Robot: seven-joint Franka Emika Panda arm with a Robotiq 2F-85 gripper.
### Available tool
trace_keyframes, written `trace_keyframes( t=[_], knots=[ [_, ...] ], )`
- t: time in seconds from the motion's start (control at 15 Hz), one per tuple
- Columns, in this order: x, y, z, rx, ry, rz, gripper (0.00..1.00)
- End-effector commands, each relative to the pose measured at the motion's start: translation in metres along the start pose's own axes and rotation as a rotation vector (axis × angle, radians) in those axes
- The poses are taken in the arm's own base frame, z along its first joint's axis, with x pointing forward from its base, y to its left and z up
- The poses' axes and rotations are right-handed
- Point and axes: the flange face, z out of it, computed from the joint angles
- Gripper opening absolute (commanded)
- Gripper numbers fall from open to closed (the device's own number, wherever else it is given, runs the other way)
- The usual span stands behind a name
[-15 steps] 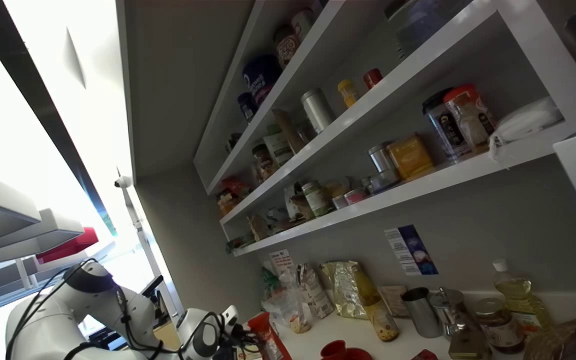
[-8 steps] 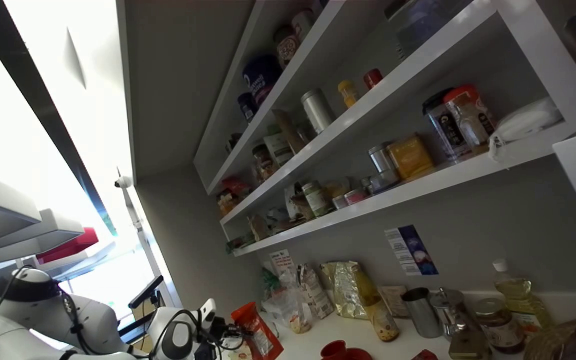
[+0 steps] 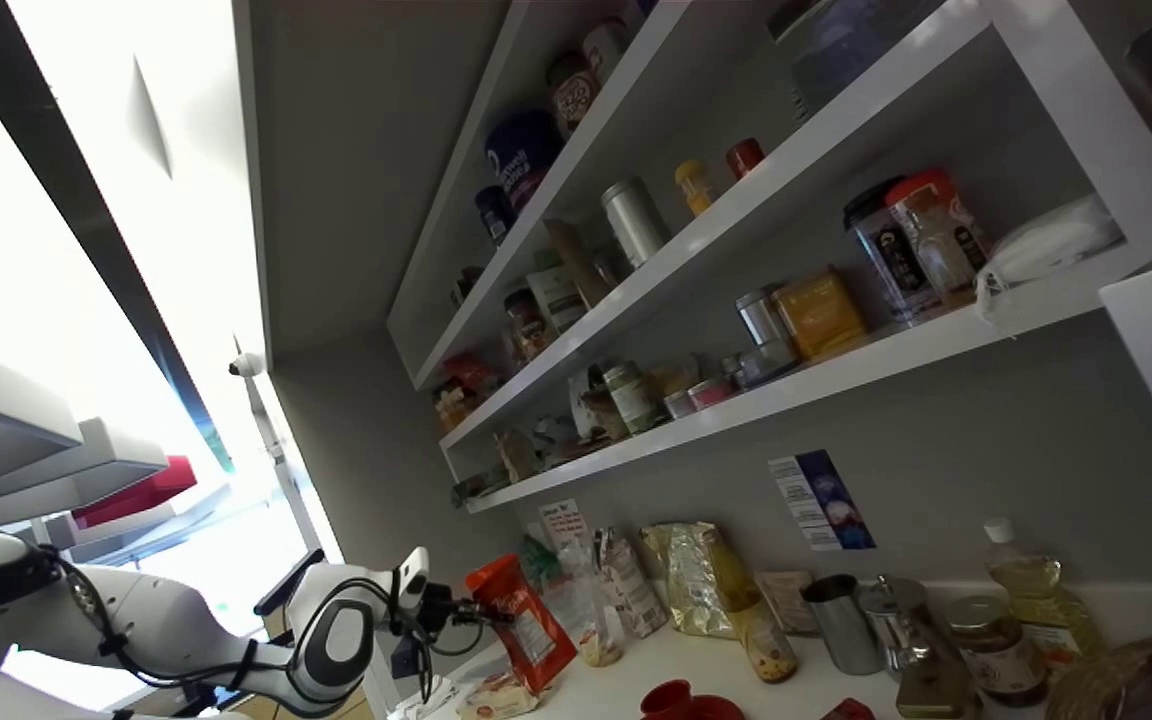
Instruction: Put the pack on the shelf
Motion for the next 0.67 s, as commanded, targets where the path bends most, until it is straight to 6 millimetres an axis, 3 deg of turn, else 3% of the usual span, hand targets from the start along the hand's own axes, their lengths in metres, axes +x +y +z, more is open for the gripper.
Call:
trace_keyframes(
  t=[0.0,0.33,0.6],
  knots=[
    [0.027,0.031,-0.013,-0.005,-0.011,0.023,0.01],
    [0.058,0.098,-0.024,-0.020,-0.022,0.080,0.01],
    [0.077,0.171,-0.027,-0.037,-0.039,0.105,0.01]
  ],
)
